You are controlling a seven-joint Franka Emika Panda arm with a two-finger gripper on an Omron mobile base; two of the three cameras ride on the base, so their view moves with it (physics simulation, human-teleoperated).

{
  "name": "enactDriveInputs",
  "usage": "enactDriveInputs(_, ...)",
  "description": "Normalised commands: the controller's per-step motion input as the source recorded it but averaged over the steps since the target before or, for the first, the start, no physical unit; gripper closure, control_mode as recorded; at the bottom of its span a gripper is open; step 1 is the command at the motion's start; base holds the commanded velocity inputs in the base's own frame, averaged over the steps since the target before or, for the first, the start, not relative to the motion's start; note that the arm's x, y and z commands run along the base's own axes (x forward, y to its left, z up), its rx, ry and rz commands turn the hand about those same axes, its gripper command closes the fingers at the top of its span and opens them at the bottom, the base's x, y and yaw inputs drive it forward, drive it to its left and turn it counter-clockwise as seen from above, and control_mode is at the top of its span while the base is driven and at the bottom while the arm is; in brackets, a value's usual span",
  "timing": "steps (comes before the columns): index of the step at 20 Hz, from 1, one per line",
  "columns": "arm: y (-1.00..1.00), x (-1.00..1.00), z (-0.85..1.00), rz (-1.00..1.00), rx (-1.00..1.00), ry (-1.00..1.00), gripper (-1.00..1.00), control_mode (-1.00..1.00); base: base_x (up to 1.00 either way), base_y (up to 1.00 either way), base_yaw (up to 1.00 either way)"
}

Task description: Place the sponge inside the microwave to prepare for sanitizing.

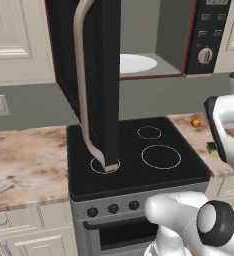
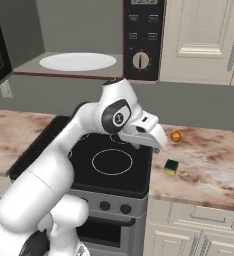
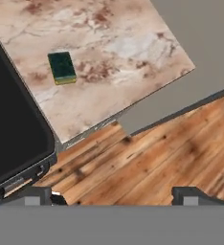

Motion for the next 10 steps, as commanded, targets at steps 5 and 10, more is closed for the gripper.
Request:
enactDriveInputs(5,-0.51,0.51,-0.43,0.17,0.32,0.00,-1.00,-1.00,0.00,0.00,0.00)
enactDriveInputs(10,-0.17,0.57,-0.33,0.17,0.17,0.01,-1.00,-1.00,0.00,0.00,0.00)
